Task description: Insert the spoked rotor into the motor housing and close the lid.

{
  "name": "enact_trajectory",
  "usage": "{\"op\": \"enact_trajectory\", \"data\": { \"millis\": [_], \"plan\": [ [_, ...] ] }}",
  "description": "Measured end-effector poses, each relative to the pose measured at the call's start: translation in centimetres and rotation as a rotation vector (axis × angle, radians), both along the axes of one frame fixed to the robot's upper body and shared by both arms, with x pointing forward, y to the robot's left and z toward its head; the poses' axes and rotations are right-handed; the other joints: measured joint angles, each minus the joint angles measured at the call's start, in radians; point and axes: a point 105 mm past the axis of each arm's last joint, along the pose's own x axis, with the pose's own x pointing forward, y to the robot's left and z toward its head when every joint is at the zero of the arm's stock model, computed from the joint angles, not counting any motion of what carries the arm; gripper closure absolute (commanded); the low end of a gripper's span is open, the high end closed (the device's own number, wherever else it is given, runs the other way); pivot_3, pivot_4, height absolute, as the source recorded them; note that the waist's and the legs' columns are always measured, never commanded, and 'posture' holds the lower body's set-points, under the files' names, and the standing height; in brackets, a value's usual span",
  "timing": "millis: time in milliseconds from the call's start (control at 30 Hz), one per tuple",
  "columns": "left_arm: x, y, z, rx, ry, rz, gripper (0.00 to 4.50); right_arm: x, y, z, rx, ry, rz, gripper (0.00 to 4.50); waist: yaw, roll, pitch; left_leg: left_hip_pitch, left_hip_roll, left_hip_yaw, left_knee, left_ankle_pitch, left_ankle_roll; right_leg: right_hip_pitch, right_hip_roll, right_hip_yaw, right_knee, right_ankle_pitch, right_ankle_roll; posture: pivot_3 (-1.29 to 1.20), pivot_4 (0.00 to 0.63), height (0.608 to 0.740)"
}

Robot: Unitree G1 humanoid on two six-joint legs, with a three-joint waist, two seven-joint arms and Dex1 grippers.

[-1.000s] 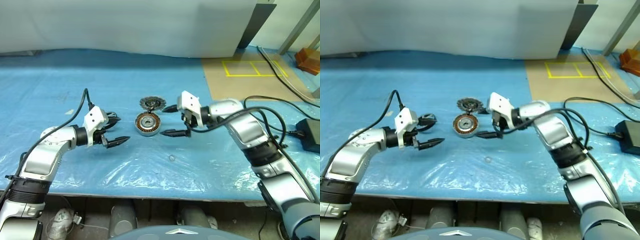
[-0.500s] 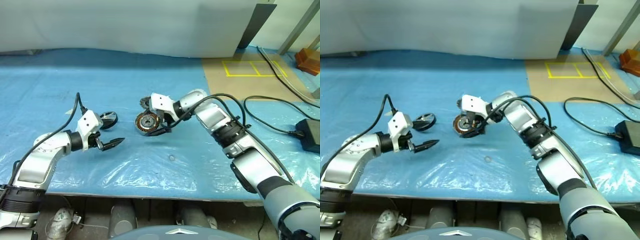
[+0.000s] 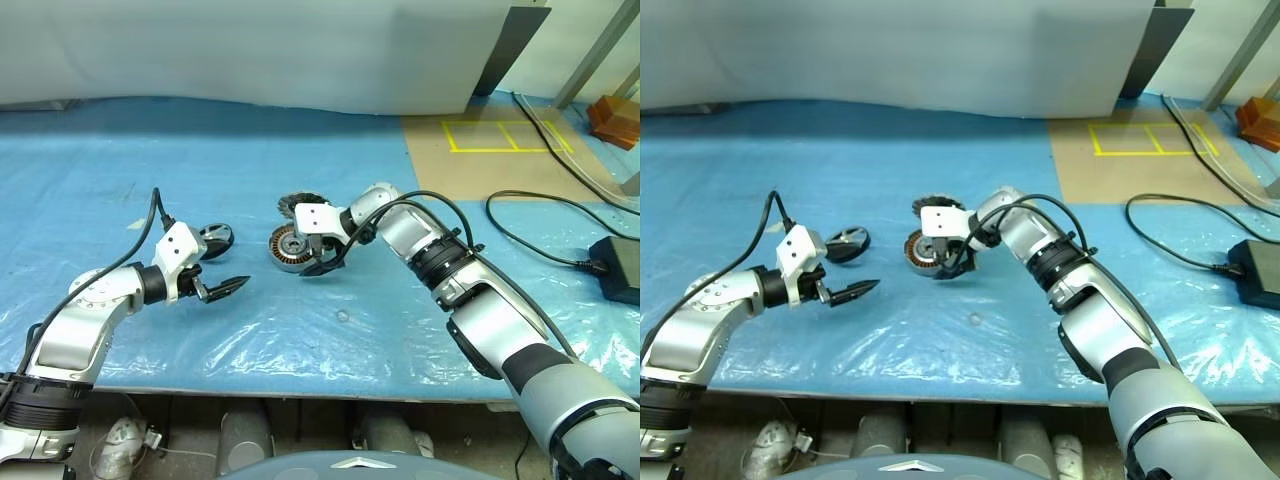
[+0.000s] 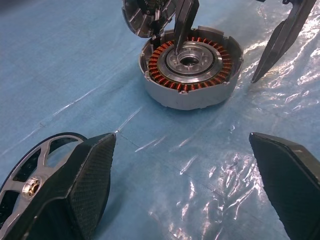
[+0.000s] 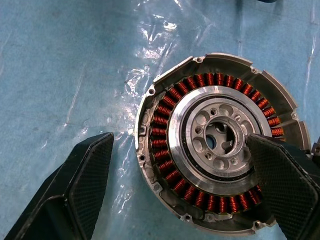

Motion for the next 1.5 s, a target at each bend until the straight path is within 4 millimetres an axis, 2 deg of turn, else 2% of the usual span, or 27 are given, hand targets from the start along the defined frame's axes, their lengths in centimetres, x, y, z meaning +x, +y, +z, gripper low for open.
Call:
{"op": "enact_trajectory", "data": {
  "millis": [200, 467, 833, 933, 1133, 1367, 1500],
  "plan": [
    [0.0, -0.2, -0.1, -0.001, 0.005, -0.005, 0.00, -0.8, 0.5, 0.5, -0.006, -0.001, 0.054, 0.03, 0.000, 0.000, 0.000, -0.001, 0.000, 0.000, 0.000, 0.000, 0.000, 0.000, 0.000, 0.000, -0.001, 0.000, 0.000, 0.00, 0.150, 0.740],
    [0.0, -0.5, -0.4, -0.008, 0.009, -0.008, 0.00, -1.2, 0.1, 0.7, -0.023, -0.006, 0.073, 0.03, 0.000, 0.000, 0.000, 0.000, 0.000, 0.000, 0.000, 0.000, 0.000, 0.000, 0.000, 0.000, 0.000, 0.000, 0.000, 0.00, 0.150, 0.740],
    [0.0, -0.8, -0.6, -0.016, 0.012, -0.009, 0.00, -1.2, 0.1, -0.6, -0.059, -0.014, 0.084, 0.03, -0.001, 0.000, 0.000, 0.000, 0.000, 0.000, 0.000, 0.000, 0.000, 0.000, 0.000, 0.000, 0.000, 0.000, 0.000, 0.00, 0.150, 0.740],
    [0.0, -0.9, -0.7, -0.018, 0.013, -0.010, 0.00, -1.1, 0.2, -0.8, -0.054, -0.023, 0.082, 0.66, 0.000, 0.000, 0.000, 0.000, 0.000, 0.000, 0.000, 0.000, 0.000, 0.001, 0.000, 0.000, 0.000, 0.000, 0.000, 0.00, 0.150, 0.740],
    [0.0, -1.3, -1.0, -0.021, 0.018, -0.010, 0.00, -0.6, 0.4, -0.3, -0.060, -0.065, 0.083, 2.54, 0.000, -0.001, 0.000, 0.000, 0.000, 0.000, 0.000, 0.000, 0.000, 0.001, 0.000, 0.000, -0.001, 0.000, 0.000, 0.00, 0.150, 0.740],
    [0.1, -1.5, -1.1, -0.025, 0.017, -0.007, 0.00, -0.5, 0.2, -0.1, -0.086, -0.067, 0.092, 2.58, -0.001, -0.001, 0.000, 0.001, 0.000, 0.000, 0.000, 0.000, 0.000, 0.001, 0.000, 0.000, 0.000, -0.002, -0.003, 0.00, 0.150, 0.740],
    [0.0, -1.6, -1.1, -0.028, 0.017, -0.009, 0.00, -1.1, -0.9, 0.7, -0.112, -0.020, 0.099, 2.58, 0.005, -0.001, 0.000, 0.000, 0.000, 0.000, 0.001, 0.000, 0.000, 0.001, 0.000, 0.000, -0.001, 0.000, 0.000, 0.00, 0.150, 0.740]
  ]
}}
